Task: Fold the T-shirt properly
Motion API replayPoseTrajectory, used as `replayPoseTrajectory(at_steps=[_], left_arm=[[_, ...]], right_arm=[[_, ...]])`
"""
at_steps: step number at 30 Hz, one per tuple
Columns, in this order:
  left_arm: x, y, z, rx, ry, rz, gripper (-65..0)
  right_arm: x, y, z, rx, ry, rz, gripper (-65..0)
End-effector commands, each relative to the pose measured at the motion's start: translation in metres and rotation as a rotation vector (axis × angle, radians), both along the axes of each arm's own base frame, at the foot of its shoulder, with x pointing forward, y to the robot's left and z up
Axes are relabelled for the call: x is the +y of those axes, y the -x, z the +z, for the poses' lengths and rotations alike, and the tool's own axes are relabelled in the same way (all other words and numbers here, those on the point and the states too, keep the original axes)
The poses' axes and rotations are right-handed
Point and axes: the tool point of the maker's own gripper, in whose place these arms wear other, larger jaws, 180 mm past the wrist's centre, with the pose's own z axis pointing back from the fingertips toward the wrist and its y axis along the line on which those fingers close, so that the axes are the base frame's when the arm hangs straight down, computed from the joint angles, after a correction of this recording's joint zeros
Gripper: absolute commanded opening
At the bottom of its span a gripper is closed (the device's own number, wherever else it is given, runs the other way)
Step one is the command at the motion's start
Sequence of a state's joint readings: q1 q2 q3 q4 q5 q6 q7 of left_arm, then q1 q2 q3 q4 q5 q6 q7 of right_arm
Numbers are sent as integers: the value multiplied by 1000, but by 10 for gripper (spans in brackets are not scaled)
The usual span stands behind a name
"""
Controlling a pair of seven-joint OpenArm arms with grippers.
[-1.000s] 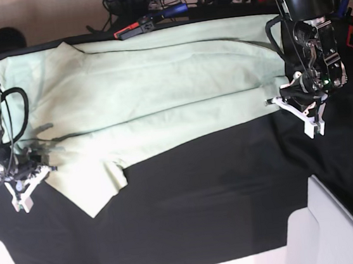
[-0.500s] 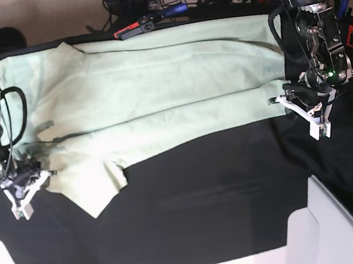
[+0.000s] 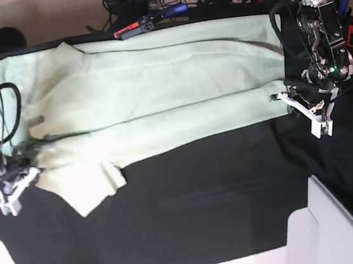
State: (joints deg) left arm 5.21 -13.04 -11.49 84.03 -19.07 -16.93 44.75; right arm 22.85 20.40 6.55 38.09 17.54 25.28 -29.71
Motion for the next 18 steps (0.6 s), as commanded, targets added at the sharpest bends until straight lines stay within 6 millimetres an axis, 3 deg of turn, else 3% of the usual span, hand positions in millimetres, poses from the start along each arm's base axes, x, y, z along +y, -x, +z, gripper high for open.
replayPoseTrajectory(at_steps=[1, 18], left_arm=[[8, -11, 16, -53, -23, -7, -650], [9, -66, 61, -184, -32, -12, -650]], right_arm=[[-11, -21, 25, -81, 7, -1, -649], [-10, -46, 57, -154, 0, 68, -649]])
